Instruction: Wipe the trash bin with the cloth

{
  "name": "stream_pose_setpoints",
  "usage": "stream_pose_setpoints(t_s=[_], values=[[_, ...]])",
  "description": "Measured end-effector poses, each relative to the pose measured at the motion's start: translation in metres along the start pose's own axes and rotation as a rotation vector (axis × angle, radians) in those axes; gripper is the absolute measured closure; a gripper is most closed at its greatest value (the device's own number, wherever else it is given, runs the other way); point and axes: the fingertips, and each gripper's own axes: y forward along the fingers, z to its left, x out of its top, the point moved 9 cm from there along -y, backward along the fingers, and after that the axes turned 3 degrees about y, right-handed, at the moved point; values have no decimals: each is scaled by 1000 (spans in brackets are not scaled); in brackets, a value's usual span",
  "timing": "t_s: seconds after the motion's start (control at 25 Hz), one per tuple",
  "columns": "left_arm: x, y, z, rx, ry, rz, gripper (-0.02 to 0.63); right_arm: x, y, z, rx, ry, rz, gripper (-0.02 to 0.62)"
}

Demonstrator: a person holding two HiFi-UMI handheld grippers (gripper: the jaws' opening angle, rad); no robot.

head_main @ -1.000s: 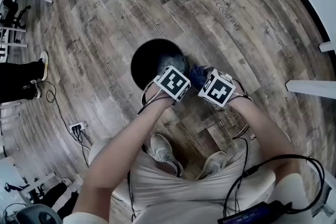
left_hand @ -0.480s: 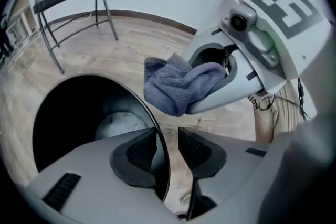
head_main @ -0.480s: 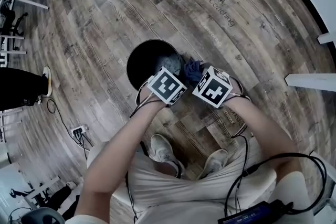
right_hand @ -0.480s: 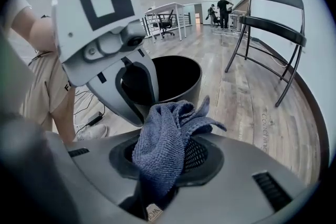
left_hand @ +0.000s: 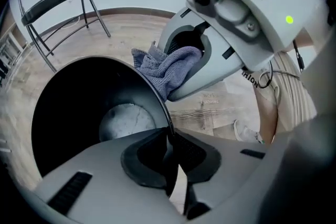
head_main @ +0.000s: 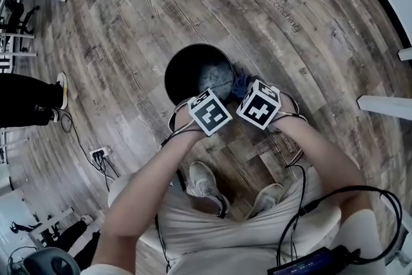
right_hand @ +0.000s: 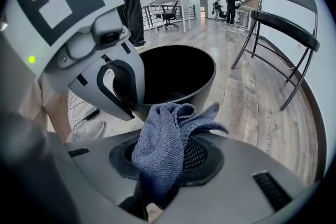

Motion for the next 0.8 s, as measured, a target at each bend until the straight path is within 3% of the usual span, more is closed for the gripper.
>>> stream_pose_setpoints(t_s=[0.32, 0.8], values=[[-1, 4, 5, -35, -1, -1, 569, -15, 43, -12, 16, -44, 65, 480], [1, 7, 7, -49, 11, -14, 568, -52, 126, -29, 51, -5, 141, 479]])
